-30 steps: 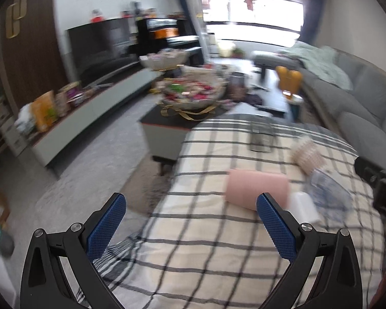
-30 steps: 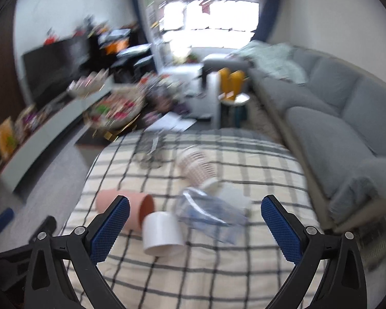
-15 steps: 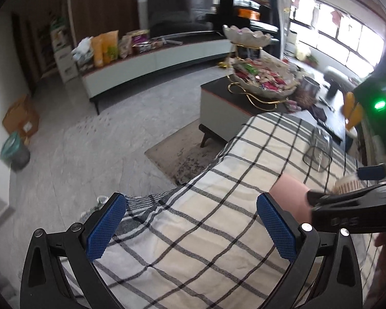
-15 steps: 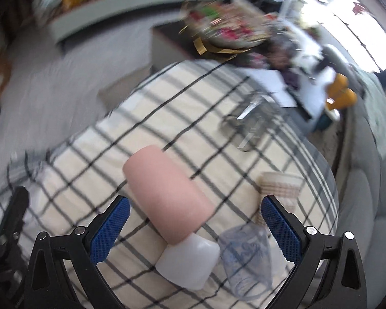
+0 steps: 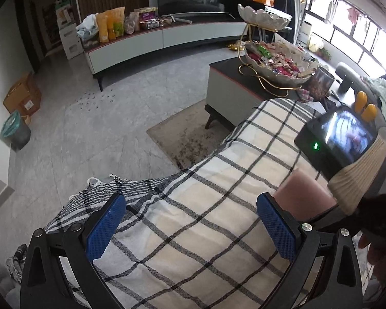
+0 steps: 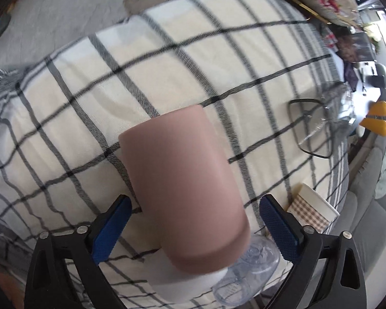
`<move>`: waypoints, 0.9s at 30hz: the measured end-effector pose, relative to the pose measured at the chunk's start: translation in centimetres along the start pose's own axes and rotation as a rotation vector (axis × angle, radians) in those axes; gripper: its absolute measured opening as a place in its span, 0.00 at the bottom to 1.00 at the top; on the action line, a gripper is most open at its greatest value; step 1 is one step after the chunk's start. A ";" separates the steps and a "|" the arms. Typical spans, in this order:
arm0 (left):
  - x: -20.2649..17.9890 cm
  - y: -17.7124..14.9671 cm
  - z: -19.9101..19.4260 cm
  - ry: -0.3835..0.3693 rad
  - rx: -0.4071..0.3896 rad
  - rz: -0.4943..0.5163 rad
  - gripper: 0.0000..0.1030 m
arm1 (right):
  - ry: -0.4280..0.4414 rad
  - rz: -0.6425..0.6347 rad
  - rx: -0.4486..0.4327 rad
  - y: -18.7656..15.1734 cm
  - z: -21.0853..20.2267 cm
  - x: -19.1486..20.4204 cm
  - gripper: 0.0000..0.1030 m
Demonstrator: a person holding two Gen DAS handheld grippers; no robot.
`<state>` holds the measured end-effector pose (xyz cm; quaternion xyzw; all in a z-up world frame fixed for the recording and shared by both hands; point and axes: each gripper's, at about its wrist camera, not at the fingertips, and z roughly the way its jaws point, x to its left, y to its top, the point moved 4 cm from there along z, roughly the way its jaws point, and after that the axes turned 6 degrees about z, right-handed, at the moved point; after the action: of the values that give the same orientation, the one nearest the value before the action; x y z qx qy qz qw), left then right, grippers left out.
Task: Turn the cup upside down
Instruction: 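Move the right tool to the pink cup and close its fingers around it, then lift the pink cup with the right tool and rotate it upright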
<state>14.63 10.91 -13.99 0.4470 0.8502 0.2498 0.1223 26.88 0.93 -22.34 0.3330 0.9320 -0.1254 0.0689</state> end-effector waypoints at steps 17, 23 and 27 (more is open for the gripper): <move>0.7 0.7 -1.1 -0.066 -0.028 0.054 1.00 | 0.046 0.184 -0.160 -1.2 -5.5 -1.2 0.71; 2.0 2.0 -2.6 -0.100 -0.079 0.102 1.00 | 0.130 0.387 -0.288 -4.5 -9.0 -2.0 0.71; 2.7 2.3 -4.1 -0.114 -0.116 0.132 1.00 | 0.210 0.546 -0.359 -8.9 -9.1 -2.6 0.71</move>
<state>12.92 12.90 -9.30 0.5076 0.7947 0.2803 0.1793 22.79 -4.75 -11.35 0.5640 0.8176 0.0988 0.0612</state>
